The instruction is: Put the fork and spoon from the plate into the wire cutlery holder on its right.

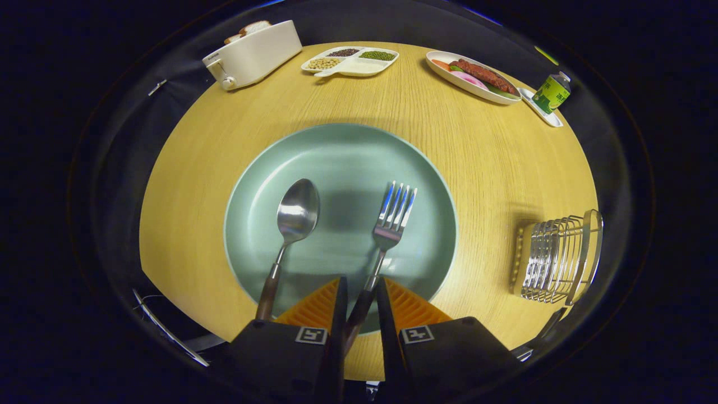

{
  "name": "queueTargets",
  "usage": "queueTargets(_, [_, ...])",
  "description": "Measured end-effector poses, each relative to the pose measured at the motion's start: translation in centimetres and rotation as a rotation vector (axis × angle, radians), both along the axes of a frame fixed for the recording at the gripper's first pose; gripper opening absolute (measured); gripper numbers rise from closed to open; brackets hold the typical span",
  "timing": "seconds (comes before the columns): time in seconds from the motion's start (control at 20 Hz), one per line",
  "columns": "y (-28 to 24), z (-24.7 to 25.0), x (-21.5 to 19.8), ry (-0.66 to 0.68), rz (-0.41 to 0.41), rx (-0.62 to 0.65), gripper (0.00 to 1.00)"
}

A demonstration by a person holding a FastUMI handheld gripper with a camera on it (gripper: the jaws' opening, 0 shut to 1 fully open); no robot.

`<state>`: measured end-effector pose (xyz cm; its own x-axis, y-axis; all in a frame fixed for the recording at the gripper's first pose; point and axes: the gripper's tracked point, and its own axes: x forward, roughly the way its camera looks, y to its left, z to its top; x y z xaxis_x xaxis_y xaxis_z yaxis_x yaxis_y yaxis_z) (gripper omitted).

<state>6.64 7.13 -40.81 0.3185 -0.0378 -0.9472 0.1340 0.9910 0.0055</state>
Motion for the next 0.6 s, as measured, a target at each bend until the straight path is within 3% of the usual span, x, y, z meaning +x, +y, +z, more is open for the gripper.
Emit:
queueTargets(0.15, [-0.8,0.6,-0.2,0.015,-0.029,0.045,0.13])
queueTargets(0.3, [-0.6,0.6,0.1,0.005,-0.006,0.083,0.09])
queueTargets(0.6, [-1.9,5.5,0.6,-0.065,-0.009,0.148,0.09])
